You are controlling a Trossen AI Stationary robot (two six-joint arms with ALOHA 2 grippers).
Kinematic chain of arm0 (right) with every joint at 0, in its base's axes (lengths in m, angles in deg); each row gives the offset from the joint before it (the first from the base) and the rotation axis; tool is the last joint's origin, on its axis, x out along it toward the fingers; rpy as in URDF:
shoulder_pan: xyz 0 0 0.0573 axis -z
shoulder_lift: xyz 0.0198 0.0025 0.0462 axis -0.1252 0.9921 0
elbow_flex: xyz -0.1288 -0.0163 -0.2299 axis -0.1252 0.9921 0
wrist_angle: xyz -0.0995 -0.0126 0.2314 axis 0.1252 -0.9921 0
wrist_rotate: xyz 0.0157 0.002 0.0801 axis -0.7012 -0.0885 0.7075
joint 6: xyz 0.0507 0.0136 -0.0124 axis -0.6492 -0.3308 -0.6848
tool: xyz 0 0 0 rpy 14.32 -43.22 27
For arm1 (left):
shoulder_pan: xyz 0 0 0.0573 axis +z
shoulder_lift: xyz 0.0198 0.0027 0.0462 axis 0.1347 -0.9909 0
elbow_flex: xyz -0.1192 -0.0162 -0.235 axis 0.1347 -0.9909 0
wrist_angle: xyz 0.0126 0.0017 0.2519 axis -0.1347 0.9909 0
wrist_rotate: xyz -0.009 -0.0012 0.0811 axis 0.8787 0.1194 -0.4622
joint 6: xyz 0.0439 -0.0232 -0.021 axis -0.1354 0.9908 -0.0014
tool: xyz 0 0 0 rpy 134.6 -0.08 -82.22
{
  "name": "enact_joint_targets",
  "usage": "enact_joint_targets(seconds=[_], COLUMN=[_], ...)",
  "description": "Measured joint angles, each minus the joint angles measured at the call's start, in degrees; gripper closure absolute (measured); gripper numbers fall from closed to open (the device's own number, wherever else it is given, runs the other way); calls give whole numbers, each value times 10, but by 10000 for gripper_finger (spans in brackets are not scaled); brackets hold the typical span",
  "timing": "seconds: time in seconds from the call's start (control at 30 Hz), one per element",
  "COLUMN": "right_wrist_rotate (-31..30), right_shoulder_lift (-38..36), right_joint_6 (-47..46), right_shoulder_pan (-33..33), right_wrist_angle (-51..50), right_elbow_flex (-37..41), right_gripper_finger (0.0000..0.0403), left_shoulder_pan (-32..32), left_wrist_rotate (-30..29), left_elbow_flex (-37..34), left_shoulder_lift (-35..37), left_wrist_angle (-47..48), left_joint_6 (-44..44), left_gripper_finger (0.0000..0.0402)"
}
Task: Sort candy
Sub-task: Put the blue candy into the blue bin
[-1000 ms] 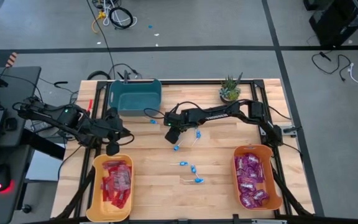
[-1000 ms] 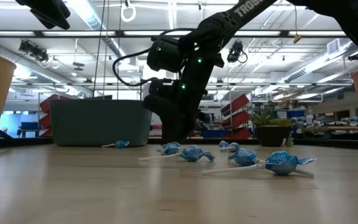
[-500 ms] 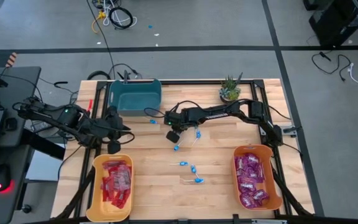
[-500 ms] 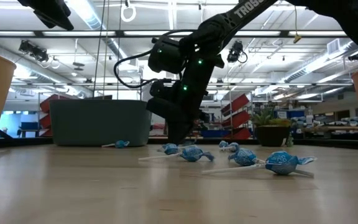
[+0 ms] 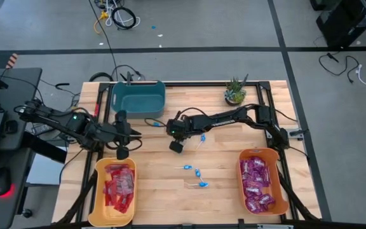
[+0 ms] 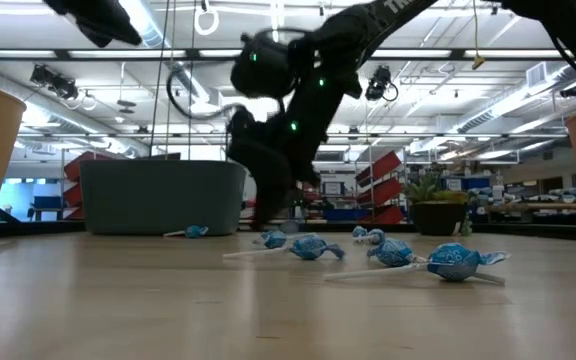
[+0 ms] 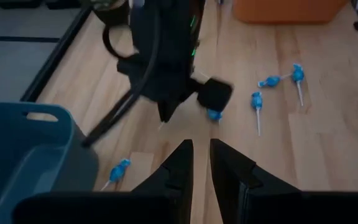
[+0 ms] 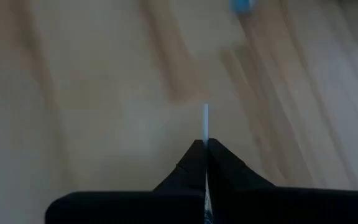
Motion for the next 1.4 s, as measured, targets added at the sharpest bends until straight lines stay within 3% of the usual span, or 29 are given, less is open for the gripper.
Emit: enact_joint_targets(seconds=[0.5, 0.83, 1.4], right_wrist_rotate=[26, 53, 86], right_shoulder_lift=[-19, -27, -28], right_joint_6=[91, 105, 114], right_shoulder_pan=[-66, -72, -72], right_wrist_angle=[238, 294, 321], right_elbow_flex=[-1, -2, -2], right_gripper_finger=[403, 403, 403], left_shoulder_pan=[0, 0, 0], left_wrist_rotate=[20, 24, 48], left_elbow_flex=[-165, -228, -258], left_shoulder_lift=[0, 0, 1], left_wrist_angle=[-168, -238, -342], left_joint_6=[33, 51, 31], left_gripper_finger=[319, 281, 280])
